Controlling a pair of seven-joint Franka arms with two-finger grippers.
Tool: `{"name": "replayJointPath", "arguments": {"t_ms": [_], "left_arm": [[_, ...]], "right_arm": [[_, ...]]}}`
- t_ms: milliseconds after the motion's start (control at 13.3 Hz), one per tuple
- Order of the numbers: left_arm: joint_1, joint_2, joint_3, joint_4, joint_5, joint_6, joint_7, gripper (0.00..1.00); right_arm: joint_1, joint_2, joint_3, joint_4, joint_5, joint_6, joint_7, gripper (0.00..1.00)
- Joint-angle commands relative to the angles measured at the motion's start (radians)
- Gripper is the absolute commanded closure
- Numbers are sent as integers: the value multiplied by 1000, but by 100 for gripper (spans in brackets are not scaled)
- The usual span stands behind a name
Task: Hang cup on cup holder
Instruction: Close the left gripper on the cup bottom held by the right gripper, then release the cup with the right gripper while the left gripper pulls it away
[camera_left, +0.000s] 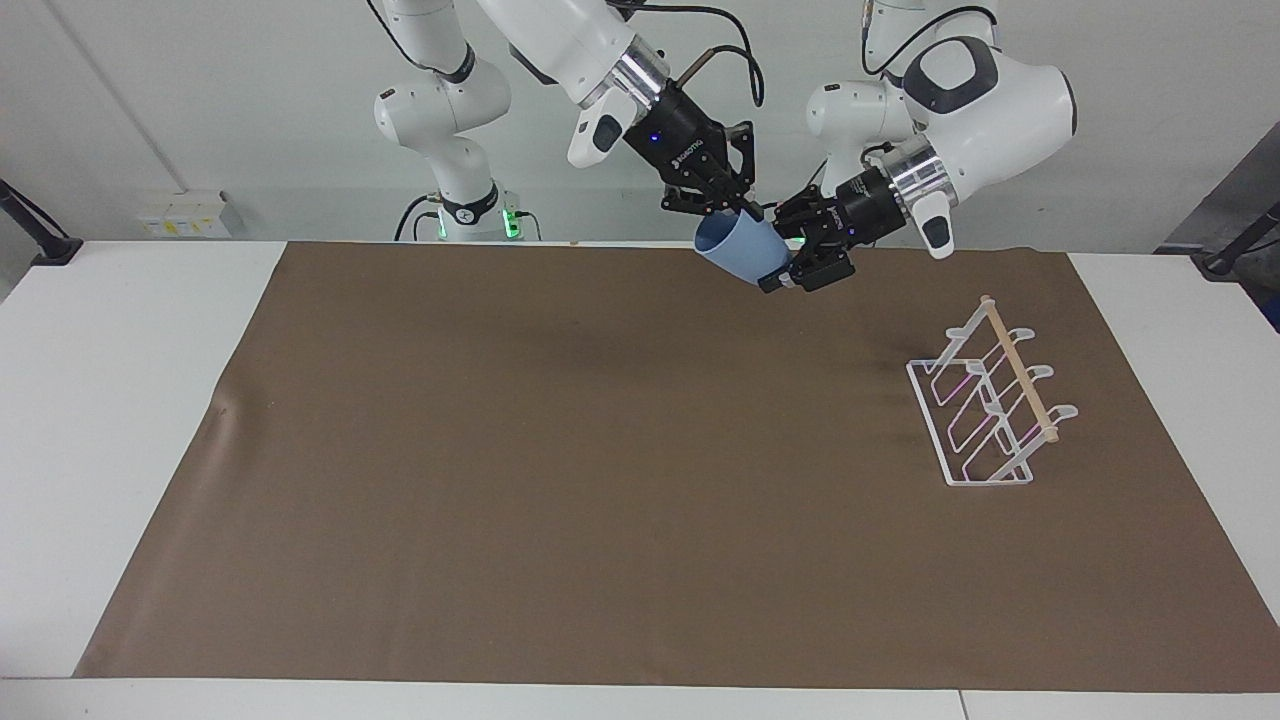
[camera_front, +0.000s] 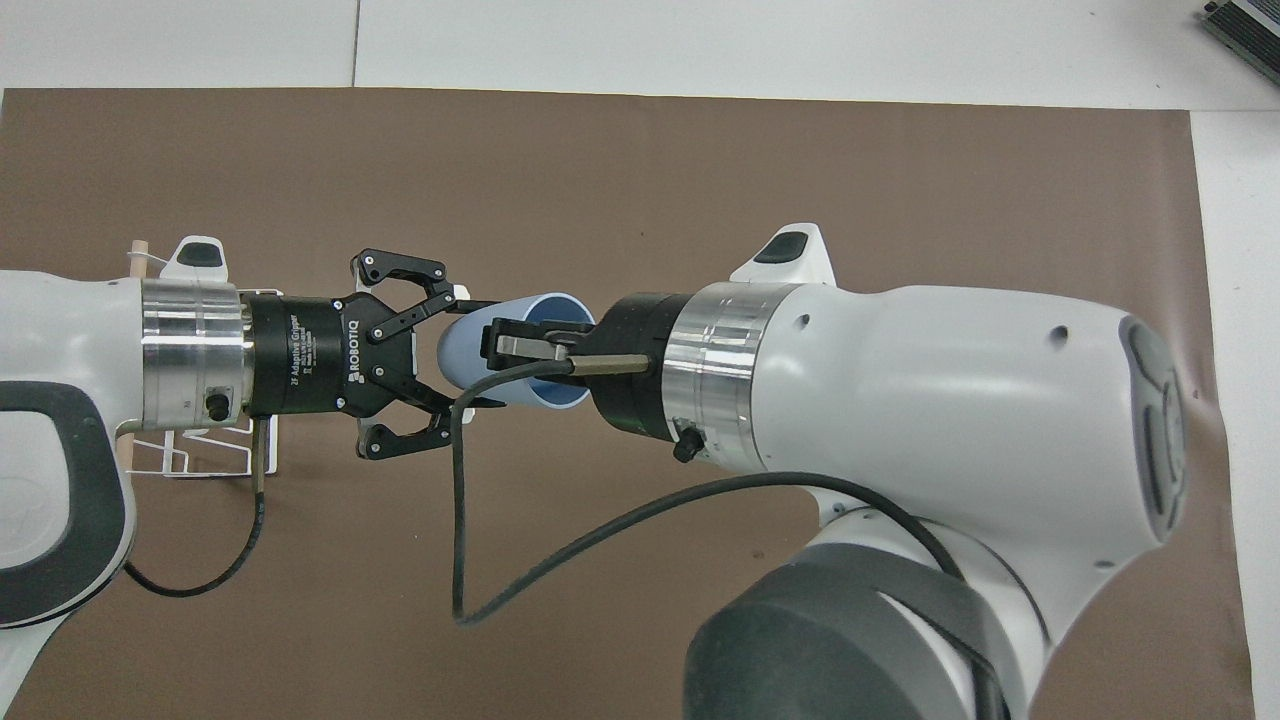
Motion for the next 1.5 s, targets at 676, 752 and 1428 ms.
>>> {"name": "replayJointPath", "arguments": {"t_ms": [676,752,1428], "left_arm": [[41,-34,4,0,317,-81,46,100],[41,-28,4,21,385,-80,48,100],[13,4,-6,92,1112,-26,45,100]], "right_arm": [[-1,-21,4,-25,20,23,17,0],[-1,-20,4,-25,19,23,9,0],[-107,-15,0,-20,-27,-97,-422,0]]}}
